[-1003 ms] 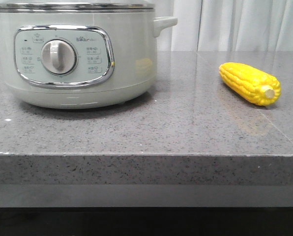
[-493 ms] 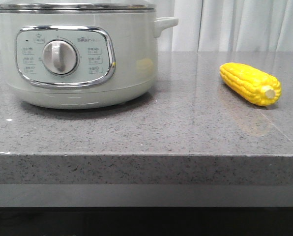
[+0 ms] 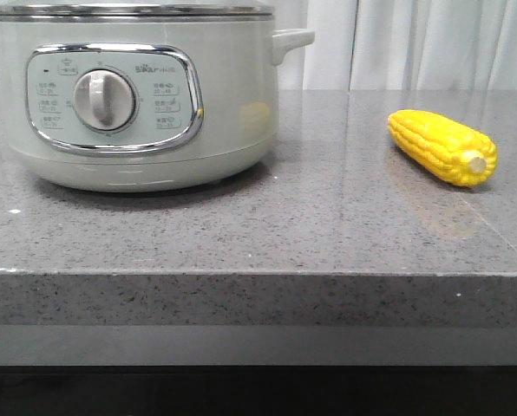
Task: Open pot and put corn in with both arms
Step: 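Grasp the silver lid knob with the left gripper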
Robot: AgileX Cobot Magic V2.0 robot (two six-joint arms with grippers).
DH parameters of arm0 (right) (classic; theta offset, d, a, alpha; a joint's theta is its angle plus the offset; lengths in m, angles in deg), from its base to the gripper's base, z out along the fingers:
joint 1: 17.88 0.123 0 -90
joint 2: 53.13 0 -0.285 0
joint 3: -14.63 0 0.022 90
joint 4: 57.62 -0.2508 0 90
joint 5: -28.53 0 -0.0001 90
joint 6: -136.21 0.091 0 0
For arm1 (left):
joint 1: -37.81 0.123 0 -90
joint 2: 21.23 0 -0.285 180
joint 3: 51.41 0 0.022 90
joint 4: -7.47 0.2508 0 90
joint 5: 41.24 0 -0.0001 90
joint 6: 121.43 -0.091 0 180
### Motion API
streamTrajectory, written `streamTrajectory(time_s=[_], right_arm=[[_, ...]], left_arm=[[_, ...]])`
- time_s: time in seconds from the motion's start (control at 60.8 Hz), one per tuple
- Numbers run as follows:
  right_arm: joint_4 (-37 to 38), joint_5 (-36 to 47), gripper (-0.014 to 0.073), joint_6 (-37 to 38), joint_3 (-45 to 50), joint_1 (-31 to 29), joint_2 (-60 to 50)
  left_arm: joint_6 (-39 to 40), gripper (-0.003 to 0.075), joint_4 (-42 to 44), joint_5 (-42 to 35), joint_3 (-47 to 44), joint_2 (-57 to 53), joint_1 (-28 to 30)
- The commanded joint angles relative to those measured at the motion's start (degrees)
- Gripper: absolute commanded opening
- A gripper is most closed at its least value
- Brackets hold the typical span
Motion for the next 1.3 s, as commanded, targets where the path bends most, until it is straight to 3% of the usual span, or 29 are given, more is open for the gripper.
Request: streamTrajectory(time_s=[0.0, 0.099, 0.296, 0.526, 0.855, 1.068, 1.282], right_arm=[[0.43, 4.36, 0.0559, -0.23, -2.2, -0.38, 0.66], [0.43, 4.25, 0.0656, -0.23, -2.2, -0.38, 0.66], [0.43, 3.47, 0.0654, -0.23, -2.2, -0.38, 0.66], [0.43, 0.44, 0.0654, -0.23, -2.2, -0.38, 0.66], [0.43, 1.13, 0.0654, -0.23, -2.2, -0.38, 0.66], [0.43, 1.13, 0.0654, -0.23, -2.2, -0.38, 0.66], [0.43, 1.13, 0.0654, -0.23, -2.2, -0.38, 0.66]], left_arm=[[0.02, 0.0707, -0.13, -4.67, 1.48, 0.81, 0.14], [0.02, 0.0669, -3.48, -4.98, 1.34, 1.1, 0.14], [-0.77, 0.0629, -5.71, 1.62, 7.12, 6.16, -1.05], [-3.35, 0.0629, -5.71, 8.7, 23.01, 20.73, -10.15], [-2.72, 0.0629, -5.71, 25.59, 53.6, 46.98, -23.59], [-2.62, 0.0629, -5.97, 36.59, 70.67, 60.27, -24.94], [-2.62, 0.0629, -5.97, 40.87, 76.84, 67.48, -24.94]])
